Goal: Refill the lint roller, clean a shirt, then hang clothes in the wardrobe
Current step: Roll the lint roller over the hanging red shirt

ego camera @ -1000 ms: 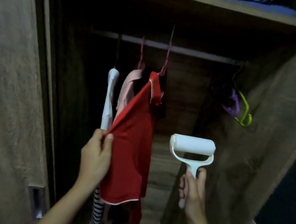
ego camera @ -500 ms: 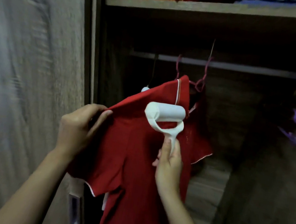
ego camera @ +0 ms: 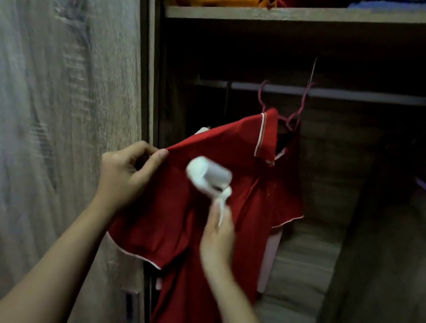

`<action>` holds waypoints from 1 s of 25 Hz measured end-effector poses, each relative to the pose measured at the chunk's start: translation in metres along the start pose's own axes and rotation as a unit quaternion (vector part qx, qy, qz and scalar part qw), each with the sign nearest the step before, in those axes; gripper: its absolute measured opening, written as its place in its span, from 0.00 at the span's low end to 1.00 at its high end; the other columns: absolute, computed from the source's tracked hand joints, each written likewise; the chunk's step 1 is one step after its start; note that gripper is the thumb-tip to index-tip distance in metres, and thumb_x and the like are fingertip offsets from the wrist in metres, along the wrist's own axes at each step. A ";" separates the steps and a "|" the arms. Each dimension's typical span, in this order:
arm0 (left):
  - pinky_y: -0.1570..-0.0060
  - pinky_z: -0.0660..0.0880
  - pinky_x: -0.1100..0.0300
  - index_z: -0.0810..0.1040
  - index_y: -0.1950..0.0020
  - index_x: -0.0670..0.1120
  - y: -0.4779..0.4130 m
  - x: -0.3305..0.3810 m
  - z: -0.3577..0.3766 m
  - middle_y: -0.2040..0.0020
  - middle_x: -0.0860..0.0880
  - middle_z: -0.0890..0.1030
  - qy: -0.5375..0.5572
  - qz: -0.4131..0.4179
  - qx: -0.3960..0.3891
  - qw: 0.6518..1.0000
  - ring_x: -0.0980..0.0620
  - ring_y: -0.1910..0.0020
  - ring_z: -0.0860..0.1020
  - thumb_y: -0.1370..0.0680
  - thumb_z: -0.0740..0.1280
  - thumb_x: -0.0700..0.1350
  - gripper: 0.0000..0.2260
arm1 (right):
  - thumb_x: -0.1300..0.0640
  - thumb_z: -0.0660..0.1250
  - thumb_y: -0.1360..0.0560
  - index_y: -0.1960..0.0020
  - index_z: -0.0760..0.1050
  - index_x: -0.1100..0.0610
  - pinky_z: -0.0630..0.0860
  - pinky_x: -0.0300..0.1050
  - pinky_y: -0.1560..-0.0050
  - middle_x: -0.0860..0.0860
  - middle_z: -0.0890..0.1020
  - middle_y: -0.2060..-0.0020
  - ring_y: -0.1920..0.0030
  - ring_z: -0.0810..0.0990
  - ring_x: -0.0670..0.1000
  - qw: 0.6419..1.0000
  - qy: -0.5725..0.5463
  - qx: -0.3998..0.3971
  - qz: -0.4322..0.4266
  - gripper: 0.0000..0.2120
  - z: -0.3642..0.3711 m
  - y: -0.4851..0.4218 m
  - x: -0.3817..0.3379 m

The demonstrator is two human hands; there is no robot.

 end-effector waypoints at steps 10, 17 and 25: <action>0.68 0.72 0.57 0.82 0.60 0.44 0.001 -0.006 0.004 0.69 0.45 0.80 0.023 -0.018 -0.008 1.000 0.49 0.68 0.77 0.25 0.69 0.46 0.07 | 0.32 0.47 0.28 0.59 0.69 0.46 0.67 0.41 0.65 0.43 0.74 0.69 0.70 0.74 0.38 0.994 0.081 -0.078 0.002 0.21 0.028 0.068 0.034; 0.70 0.68 0.64 0.81 0.61 0.49 0.000 -0.011 0.006 0.68 0.50 0.79 0.068 -0.032 -0.033 0.997 0.59 0.73 0.71 0.26 0.70 0.47 0.04 | 0.44 0.50 0.21 0.53 0.71 0.55 0.70 0.44 0.67 0.53 0.73 0.68 0.69 0.72 0.53 0.990 -0.009 0.097 0.102 0.18 -0.025 -0.076 0.018; 0.69 0.69 0.67 0.81 0.60 0.48 0.001 -0.008 0.004 0.66 0.53 0.80 0.060 -0.007 -0.031 0.998 0.57 0.71 0.74 0.25 0.70 0.46 0.04 | 0.38 0.52 0.23 0.57 0.74 0.48 0.74 0.44 0.64 0.47 0.78 0.68 0.68 0.76 0.46 0.988 0.052 -0.051 0.134 0.18 0.043 0.053 0.116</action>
Point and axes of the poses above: each hand's wrist, its own y-axis away from the middle knuckle, its own z-axis out of the palm, x = y × z, the point moved 6 cm from there along -y, towards the middle knuckle
